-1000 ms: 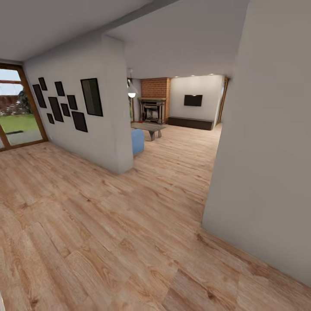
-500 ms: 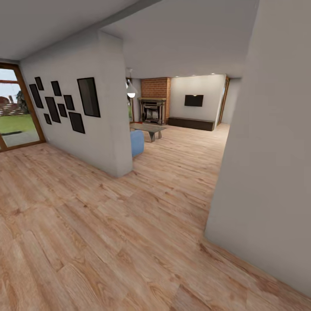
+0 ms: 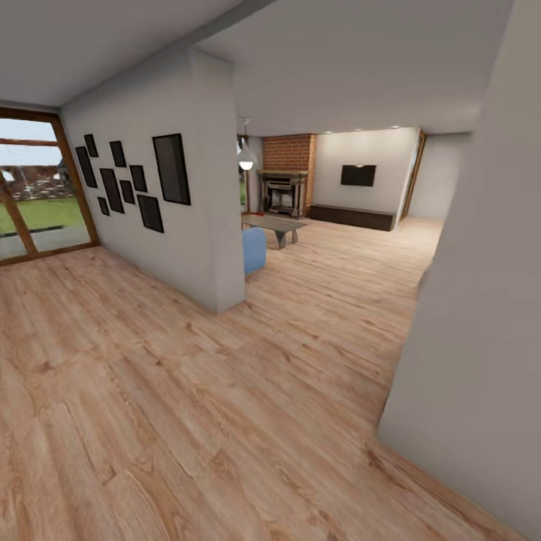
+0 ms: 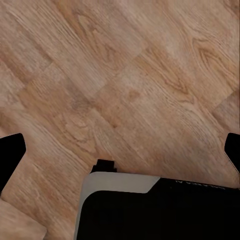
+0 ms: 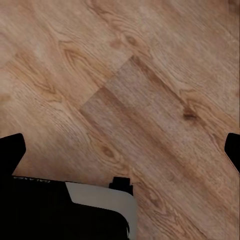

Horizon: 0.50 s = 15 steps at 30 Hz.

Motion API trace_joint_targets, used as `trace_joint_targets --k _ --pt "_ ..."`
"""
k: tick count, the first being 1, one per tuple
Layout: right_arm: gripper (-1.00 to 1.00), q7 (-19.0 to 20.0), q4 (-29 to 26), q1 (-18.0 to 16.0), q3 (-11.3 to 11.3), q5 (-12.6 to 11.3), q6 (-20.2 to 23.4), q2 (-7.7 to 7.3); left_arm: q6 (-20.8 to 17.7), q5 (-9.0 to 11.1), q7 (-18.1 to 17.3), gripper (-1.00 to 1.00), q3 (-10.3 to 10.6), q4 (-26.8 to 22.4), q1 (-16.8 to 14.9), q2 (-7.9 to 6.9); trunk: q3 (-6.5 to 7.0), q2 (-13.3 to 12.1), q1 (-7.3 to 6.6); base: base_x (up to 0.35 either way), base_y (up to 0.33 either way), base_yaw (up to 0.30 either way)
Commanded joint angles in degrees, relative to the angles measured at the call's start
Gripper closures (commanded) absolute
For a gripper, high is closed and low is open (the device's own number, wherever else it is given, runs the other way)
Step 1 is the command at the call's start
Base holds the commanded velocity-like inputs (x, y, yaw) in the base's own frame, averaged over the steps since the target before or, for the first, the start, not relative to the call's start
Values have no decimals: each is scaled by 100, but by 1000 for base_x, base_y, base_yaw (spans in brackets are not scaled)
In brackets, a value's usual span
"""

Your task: Move the two storage containers from the living room to the garage. In the garage, place one container on the floor and stack the other container on top of it (either order is fine).

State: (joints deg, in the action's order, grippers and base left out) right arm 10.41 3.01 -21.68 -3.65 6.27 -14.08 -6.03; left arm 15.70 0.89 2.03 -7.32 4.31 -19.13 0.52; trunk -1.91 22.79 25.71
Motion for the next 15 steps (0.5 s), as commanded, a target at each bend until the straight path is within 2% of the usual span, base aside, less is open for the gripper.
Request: trace_joint_targets --k 1,15 --pt "-100 5 25 -11 -41 58 -42 -3 40 8 8 -100 -24 26 -12 0 -13 13 7 326 0 13" --pt "-100 5 25 -11 -39 59 -42 -3 40 8 9 -100 -24 26 -12 0 -13 13 7 326 0 2"
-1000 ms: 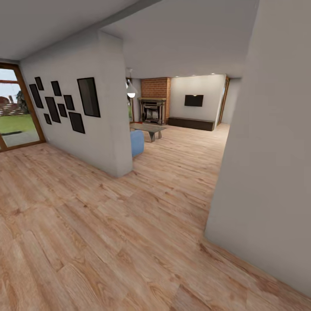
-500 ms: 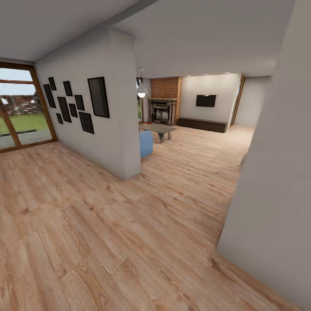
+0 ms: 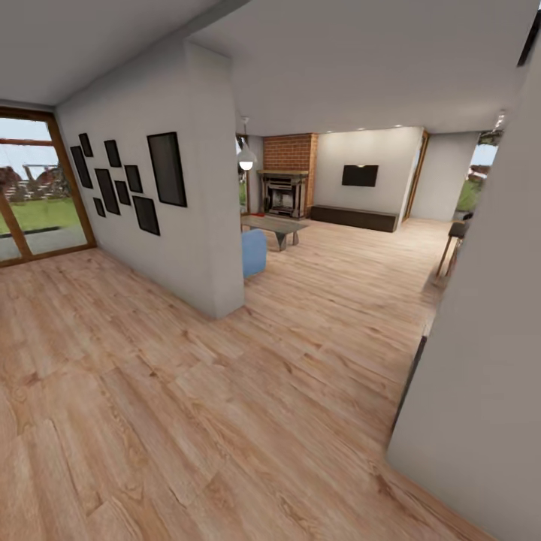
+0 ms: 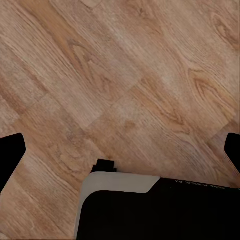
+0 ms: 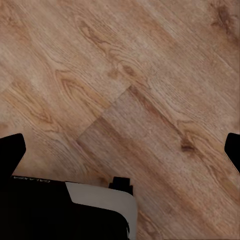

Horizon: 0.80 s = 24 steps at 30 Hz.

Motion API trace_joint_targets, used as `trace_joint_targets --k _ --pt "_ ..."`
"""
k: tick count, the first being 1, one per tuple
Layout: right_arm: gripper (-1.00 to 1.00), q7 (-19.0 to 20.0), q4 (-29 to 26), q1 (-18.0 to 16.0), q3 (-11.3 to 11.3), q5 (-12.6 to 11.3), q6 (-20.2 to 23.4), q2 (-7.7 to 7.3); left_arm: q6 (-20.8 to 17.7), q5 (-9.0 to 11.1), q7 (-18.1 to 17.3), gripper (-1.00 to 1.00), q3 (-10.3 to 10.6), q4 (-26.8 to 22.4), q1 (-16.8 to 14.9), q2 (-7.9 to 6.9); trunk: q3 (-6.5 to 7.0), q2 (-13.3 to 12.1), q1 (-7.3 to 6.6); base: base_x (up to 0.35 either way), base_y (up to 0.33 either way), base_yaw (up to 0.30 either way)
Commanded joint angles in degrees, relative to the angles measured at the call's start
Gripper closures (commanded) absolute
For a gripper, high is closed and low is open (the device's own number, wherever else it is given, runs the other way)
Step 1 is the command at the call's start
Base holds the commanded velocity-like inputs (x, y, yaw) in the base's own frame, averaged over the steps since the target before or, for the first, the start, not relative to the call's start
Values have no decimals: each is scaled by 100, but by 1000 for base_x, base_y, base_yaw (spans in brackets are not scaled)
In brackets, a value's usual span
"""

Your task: Move the two storage containers from the living room to the garage. In the garage, place one container on the floor and stack the other container on top of it (either order is fine).

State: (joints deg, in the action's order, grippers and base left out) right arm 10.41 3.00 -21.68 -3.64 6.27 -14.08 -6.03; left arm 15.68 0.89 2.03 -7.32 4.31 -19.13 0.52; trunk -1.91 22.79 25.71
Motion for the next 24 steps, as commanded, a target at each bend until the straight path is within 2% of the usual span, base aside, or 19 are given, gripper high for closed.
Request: trace_joint_targets --k 1,24 --pt "-100 5 25 -12 -41 56 -42 -3 42 7 9 -100 -24 26 -12 0 -13 13 7 326 0 0" --pt "-100 5 25 -12 -41 58 -42 -3 42 7 8 -100 -24 26 -12 0 -13 13 7 326 0 0"
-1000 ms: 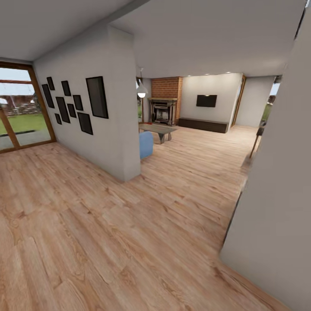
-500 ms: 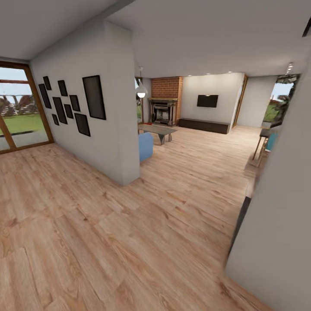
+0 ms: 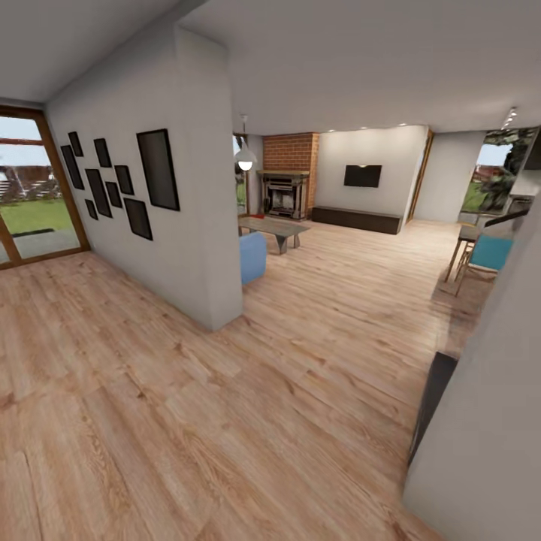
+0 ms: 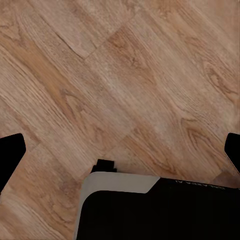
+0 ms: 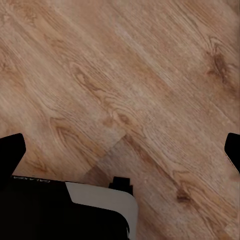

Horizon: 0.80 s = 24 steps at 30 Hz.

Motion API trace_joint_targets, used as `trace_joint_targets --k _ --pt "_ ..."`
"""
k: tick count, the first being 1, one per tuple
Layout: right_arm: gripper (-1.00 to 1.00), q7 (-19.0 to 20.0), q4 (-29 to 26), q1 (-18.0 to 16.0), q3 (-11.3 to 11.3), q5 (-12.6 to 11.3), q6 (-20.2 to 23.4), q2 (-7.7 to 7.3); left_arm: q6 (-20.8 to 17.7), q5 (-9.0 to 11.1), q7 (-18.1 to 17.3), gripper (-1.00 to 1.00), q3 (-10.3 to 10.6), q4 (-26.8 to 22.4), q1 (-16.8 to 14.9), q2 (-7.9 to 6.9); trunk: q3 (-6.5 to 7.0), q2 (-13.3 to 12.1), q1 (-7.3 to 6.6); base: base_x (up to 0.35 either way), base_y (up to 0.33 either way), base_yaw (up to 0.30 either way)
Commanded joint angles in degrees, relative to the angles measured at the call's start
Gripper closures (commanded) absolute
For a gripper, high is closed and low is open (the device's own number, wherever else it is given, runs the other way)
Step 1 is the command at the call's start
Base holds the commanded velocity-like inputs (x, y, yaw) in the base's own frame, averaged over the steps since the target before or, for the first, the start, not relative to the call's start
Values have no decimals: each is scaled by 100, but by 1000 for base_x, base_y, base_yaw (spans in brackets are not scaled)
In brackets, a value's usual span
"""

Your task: Move the two storage containers from the living room to the garage. In the garage, place one container on the floor and stack the other container on top of it (either order is fine).

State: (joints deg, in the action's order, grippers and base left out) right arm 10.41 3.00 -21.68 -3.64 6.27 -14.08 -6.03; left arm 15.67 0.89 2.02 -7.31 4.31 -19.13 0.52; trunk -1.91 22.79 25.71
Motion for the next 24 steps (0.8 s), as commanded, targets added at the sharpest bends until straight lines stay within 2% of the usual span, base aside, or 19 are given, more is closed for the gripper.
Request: trace_joint_targets --k 1,12,24 --pt "-100 5 25 -12 -41 59 -42 -3 42 8 9 -100 -24 26 -12 0 -13 13 7 326 0 0" --pt "-100 5 25 -12 -41 59 -42 -3 42 8 11 -100 -24 26 -12 0 -13 13 7 326 0 -25" --pt "-100 5 25 -12 -41 59 -42 -3 44 8 9 -100 -24 26 -12 0 -13 13 7 326 0 -246"
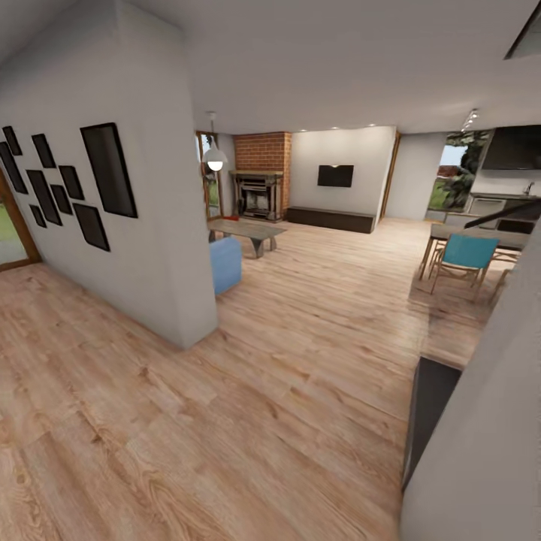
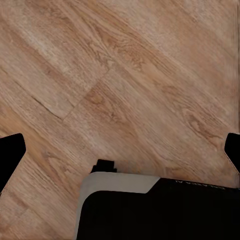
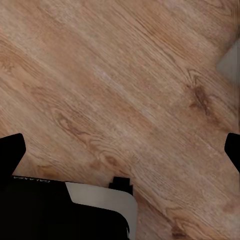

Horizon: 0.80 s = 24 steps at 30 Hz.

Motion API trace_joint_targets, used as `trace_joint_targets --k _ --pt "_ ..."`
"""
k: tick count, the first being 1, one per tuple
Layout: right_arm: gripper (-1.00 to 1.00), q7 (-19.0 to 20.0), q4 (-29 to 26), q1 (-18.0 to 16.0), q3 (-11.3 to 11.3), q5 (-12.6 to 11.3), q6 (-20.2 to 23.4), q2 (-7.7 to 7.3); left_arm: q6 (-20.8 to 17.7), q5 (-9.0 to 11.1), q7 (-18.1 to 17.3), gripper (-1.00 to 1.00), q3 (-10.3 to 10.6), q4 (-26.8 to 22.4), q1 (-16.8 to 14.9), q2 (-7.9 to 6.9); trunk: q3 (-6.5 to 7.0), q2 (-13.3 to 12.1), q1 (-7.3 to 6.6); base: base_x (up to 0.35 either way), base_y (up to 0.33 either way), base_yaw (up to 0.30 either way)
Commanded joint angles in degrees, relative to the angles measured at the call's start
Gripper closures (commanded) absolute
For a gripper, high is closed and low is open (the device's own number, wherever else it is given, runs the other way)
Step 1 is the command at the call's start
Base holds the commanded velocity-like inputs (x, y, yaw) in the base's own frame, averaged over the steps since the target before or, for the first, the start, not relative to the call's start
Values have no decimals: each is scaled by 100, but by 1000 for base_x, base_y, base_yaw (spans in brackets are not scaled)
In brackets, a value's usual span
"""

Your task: Move the two storage containers from the living room to the garage. In the garage, place one container on the floor and stack the other container on top of it (either order is fine).

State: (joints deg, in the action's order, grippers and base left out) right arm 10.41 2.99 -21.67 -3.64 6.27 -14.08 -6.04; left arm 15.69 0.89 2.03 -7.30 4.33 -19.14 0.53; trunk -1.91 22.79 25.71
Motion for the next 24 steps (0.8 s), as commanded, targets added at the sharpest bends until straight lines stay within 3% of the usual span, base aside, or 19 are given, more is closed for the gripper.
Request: trace_joint_targets --k 1,8,24 --pt "-100 5 26 -13 -41 58 -42 -3 42 8 8 -100 -26 24 -11 0 -13 13 7 326 0 -258" --pt "-100 5 26 -13 -48 55 -49 -3 41 8 9 -100 -26 24 -11 0 -13 13 7 326 0 -152" --pt "-100 2 27 -13 -49 57 -59 -3 40 8 8 -100 -26 24 -11 0 -13 13 7 326 0 -5"
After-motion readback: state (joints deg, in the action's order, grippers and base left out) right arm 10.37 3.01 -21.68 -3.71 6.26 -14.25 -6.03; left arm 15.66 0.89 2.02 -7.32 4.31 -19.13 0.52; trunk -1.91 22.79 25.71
